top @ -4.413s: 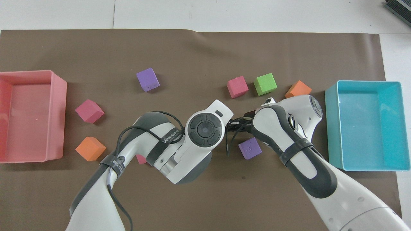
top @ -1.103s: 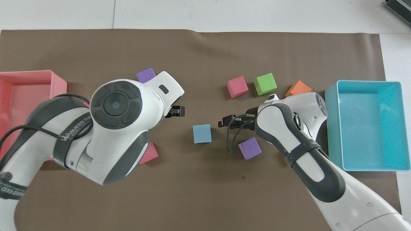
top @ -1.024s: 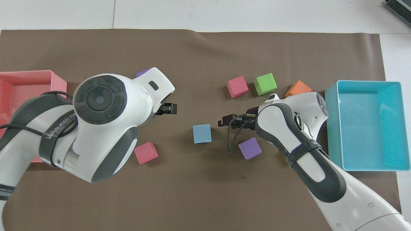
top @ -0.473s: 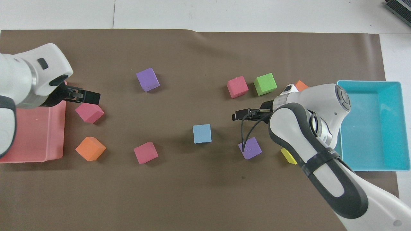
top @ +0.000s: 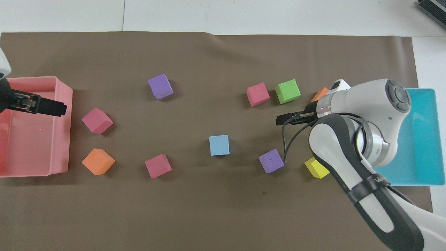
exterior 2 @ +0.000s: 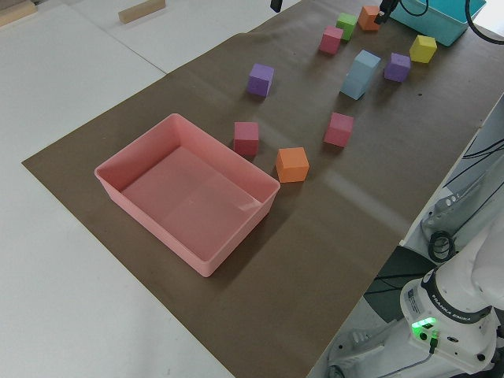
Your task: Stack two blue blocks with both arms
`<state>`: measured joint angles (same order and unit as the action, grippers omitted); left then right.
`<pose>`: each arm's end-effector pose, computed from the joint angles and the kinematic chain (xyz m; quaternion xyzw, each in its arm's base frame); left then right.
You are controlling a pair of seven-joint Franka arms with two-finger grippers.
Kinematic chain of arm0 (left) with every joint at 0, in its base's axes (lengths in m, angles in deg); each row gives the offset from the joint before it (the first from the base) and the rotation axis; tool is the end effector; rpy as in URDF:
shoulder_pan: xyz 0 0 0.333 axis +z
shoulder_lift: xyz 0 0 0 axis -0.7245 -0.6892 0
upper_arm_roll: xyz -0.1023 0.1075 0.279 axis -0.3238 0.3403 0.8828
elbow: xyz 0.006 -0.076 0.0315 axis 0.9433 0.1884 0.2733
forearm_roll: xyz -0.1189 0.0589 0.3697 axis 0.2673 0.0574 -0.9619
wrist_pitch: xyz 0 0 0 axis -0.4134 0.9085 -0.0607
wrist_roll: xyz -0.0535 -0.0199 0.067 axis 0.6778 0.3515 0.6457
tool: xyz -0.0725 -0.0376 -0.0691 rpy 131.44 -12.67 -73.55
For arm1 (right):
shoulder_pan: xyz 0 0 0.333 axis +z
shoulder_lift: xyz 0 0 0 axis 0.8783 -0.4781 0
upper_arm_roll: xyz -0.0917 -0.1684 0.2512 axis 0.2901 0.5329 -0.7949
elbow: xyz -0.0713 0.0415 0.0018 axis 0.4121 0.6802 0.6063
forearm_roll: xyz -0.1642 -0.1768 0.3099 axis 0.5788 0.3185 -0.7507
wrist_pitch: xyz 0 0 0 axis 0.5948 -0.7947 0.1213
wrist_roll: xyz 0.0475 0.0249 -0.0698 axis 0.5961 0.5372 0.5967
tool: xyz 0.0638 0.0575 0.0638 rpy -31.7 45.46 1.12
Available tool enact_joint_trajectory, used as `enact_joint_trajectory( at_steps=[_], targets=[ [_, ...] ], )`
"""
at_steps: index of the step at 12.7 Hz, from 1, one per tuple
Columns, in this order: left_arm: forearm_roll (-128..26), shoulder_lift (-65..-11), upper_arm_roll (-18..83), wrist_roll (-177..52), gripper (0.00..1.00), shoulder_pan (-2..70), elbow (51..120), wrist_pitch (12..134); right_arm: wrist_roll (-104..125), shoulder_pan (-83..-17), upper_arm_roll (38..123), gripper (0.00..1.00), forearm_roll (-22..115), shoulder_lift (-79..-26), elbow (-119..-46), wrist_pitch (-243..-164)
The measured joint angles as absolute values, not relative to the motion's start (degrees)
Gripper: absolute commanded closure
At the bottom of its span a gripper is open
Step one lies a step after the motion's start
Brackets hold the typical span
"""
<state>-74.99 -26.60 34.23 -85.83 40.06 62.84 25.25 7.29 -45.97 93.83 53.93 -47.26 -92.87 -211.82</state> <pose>0.5425 -0.0764 0.6681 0.9894 -0.1369 0.0470 0.0118 0.5836 0.1142 0.3849 -0.9852 -0.0661 -0.0216 0.1568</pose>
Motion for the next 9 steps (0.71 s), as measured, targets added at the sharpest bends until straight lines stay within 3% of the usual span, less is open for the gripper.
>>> enact_joint_trajectory(
  at_steps=[6,9],
  targets=[
    [-75.2,-27.19,33.67,-85.85,0.0,40.07,60.69,20.77,12.61,-49.21,93.92,0.0,70.4,-45.48,-85.39,-200.65],
    [-75.2,-27.12,33.62,-85.85,0.0,40.07,60.7,18.98,13.33,-51.82,93.98,0.0,71.99,-44.52,-81.44,-194.88]
  ],
)
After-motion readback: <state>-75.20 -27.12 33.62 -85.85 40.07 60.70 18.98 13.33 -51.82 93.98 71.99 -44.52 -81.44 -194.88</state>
